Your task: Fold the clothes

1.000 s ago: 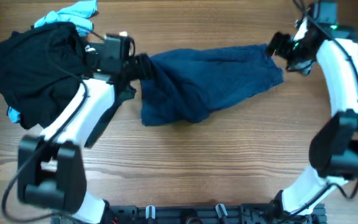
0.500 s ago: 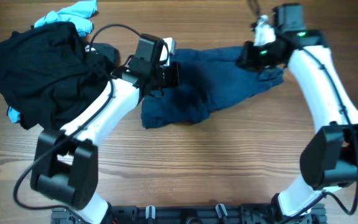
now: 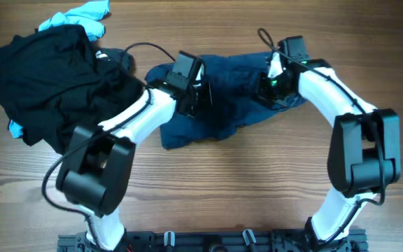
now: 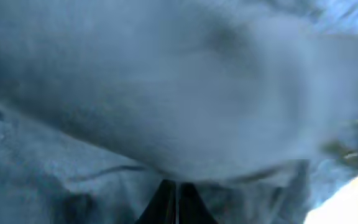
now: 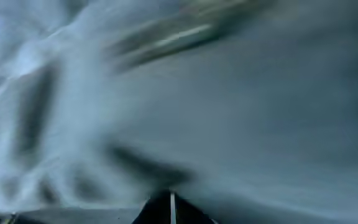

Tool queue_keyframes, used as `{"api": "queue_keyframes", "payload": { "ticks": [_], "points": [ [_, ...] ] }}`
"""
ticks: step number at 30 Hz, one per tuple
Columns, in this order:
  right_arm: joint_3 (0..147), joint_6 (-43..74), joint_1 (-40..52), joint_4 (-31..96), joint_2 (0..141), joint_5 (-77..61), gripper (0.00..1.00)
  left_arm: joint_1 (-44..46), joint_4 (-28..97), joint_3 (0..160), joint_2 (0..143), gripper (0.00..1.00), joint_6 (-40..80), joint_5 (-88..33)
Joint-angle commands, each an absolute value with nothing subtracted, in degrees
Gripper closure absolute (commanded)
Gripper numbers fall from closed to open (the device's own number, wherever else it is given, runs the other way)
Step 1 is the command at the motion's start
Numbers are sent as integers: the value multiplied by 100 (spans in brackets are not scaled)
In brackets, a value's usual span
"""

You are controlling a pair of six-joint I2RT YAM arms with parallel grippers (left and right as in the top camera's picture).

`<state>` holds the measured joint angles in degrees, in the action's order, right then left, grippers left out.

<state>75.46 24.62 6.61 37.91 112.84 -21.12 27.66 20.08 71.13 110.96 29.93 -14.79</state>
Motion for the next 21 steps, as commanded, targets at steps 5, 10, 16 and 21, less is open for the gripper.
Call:
{"api": "queue_keyframes", "payload": {
  "ticks": [5,10,16,21],
  "points": [
    [7529,2003,-405,4034,11566,-956,96,2790,2150,7116,11574,96,3074,-1317],
    [7531,1940,-779,4027,11598,-1216,96,2790,2198,7113,11611,96,3072,-1184],
    [7813,1634,-823,4143,11126,-2128,96,2790,2189,7006,11627,96,3072,-1079],
    [8403,1181,-823,4707,10374,-2453,80,2694,1914,7008,11627,96,3024,-1035]
  ]
}}
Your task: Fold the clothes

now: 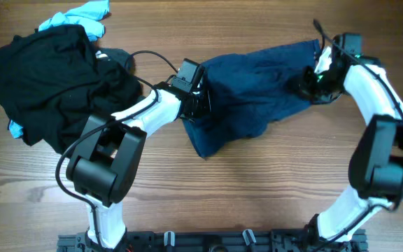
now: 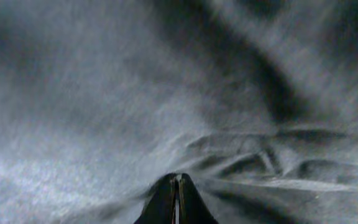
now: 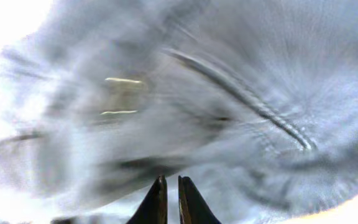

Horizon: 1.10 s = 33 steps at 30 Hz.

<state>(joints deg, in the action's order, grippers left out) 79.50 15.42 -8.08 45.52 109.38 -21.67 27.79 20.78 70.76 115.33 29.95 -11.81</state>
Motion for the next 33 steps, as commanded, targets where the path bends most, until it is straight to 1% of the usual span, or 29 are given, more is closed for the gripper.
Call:
{"api": "queue_keyframes", "payload": {
  "ticks": [1,2,5,9,11,15,17,25,29,33],
  "points": [
    [8617,1184,-823,4877,10235,-2252,64,2536,1841,7008,11627,96,2869,-1037],
    [8783,1199,-825,4956,10136,-2036,52,2388,1822,7008,11627,96,2810,-1037],
    [8997,1221,-867,4864,10055,-1732,31,1861,1868,7008,11627,96,2716,-1090],
    [8993,1337,-1063,4873,10307,-1758,20,1389,1922,7008,11627,96,2414,-1566],
    [8993,1236,-1111,4960,10366,-1868,20,1361,1977,7008,11627,96,2276,-1627],
    [8995,1149,-1114,5043,10366,-1863,17,1479,1822,7120,11570,96,2263,-2652],
    [8995,1061,-1111,5074,10366,-1863,16,1553,1826,7229,11483,96,2119,-2840],
    [8884,1046,-1251,5269,10407,-1608,14,1990,1918,7363,10580,96,2123,-2939],
    [8884,1050,-1251,5343,10407,-1612,14,2602,1909,7352,10613,96,2128,-2930],
    [8884,1055,-1251,5363,10405,-1632,14,3312,1911,7352,10777,96,2364,-2390]
  ]
}}
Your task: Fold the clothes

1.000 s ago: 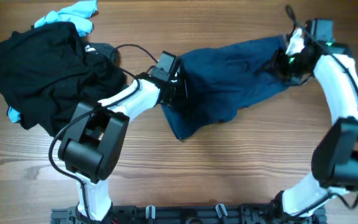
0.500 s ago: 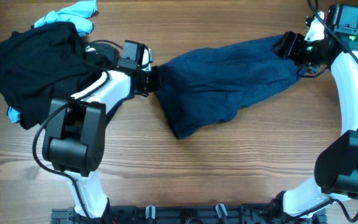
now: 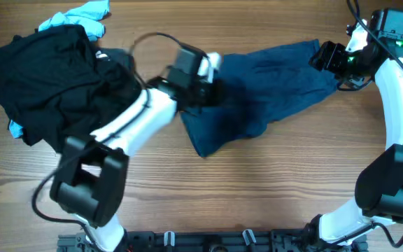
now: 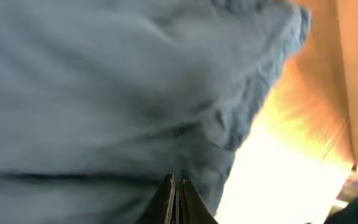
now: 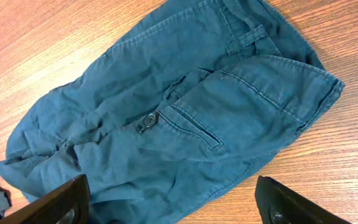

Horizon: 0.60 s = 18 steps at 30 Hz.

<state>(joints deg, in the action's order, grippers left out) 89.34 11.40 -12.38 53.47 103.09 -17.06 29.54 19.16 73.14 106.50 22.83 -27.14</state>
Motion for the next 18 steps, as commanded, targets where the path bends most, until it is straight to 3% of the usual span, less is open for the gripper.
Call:
{"api": "queue_keyframes", "payload": {
  "ticks": [1,11,18],
  "points": [
    [8884,1055,-1251,5363,10405,-1632,14,3468,1944,7352,10853,96,2364,-2390],
    [8884,1052,-1251,5356,10407,-1649,14,4108,2320,7345,11518,96,2491,-1789],
    [8884,1059,-1251,5365,10405,-1649,14,4132,2322,7341,12116,96,2495,-340]
  ]
}}
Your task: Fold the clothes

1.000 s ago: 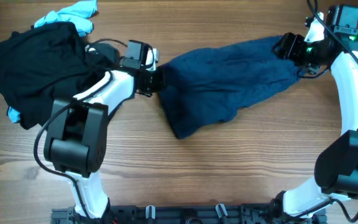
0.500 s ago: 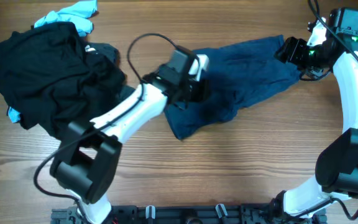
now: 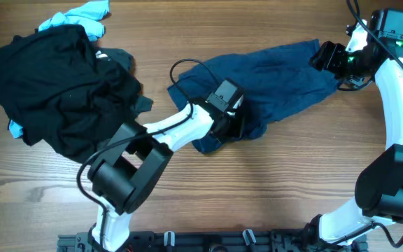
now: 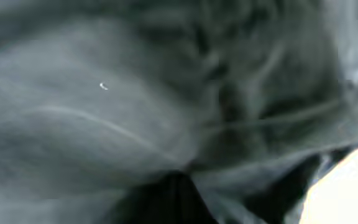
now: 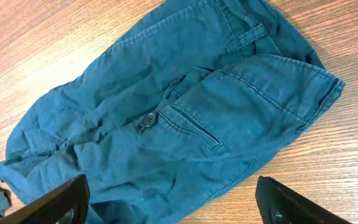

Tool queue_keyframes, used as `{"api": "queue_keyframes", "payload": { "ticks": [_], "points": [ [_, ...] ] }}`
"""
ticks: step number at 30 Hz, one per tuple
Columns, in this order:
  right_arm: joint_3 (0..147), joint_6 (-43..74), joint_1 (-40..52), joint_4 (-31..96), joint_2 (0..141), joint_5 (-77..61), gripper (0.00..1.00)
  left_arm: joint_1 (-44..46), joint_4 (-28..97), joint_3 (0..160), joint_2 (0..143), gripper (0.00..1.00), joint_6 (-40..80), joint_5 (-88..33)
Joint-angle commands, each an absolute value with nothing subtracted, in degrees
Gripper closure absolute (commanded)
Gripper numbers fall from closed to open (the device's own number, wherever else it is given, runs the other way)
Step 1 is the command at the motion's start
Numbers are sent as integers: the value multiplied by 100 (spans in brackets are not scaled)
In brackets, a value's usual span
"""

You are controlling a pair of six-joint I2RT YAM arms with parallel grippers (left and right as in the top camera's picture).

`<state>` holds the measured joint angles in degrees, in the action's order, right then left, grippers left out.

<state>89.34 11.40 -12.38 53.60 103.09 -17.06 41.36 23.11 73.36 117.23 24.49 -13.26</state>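
Blue shorts lie spread across the wooden table, waistband to the right, legs to the lower left. In the right wrist view the blue shorts show a back pocket and a button. My left gripper sits low on the shorts' front edge; in its wrist view the left gripper is a dark closed wedge buried in blurred fabric, creases running to its tip. My right gripper hovers over the waistband end, and in its own view the right gripper is wide open and holds nothing.
A heap of black clothes fills the left of the table, with a light blue garment at its far edge. A black cable loops over the shorts' left end. Bare wood table lies in front.
My left gripper has moved from the shorts' far left corner to their near edge, further right. The right arm and the shorts' outline are unchanged.
Both grippers were first shut in the bunched shorts at mid-table. Then the right one stood further right, with the shorts stretched out between the two. After that the right gripper was open above the waistband end. The left has now shifted to the front edge.
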Motion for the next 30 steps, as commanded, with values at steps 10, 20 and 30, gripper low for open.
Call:
{"api": "queue_keyframes", "payload": {
  "ticks": [10,20,30],
  "points": [
    [8879,1066,-1251,5537,10407,-1627,14,3203,1966,7341,12302,91,2576,1636],
    [8875,1223,-1262,5629,10418,-1258,10,2156,891,7341,12302,83,2231,932],
    [8875,720,-1879,5000,11419,-1975,1,2169,1140,7341,12302,83,2228,-523]
  ]
}}
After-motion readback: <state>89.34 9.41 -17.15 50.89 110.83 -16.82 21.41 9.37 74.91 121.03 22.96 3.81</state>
